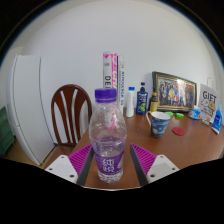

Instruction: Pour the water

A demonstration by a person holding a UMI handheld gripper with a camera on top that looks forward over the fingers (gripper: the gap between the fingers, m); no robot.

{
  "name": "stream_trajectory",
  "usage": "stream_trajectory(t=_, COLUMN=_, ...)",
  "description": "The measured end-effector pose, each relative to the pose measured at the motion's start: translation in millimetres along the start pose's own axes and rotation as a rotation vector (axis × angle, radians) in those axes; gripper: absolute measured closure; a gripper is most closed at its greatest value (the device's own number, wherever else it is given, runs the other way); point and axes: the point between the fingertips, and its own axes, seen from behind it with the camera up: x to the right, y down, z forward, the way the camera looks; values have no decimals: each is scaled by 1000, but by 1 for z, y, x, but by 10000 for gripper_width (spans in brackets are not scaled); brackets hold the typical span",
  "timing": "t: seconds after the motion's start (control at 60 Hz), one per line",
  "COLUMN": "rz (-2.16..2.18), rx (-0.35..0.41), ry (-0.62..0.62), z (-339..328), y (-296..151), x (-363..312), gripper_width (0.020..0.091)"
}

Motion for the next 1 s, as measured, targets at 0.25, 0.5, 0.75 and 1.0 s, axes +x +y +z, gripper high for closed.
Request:
stream_trajectory(t=0.25, rz=-27, rx=65, ry=20, z=20, y=1, x=-8, gripper_width=657)
stream_trajectory(t=0.5, rz=122, rx=86, ry=-10, z=27, y=-33, x=-7, gripper_width=761)
stream_trajectory(t=0.75, rz=569, rx=176, ry=-131, z=60, y=-142, x=11, gripper_width=761)
stream_trajectory(t=1.0, rz=1322, rx=136, ry=-342, z=119, y=-190, x=42, gripper_width=760)
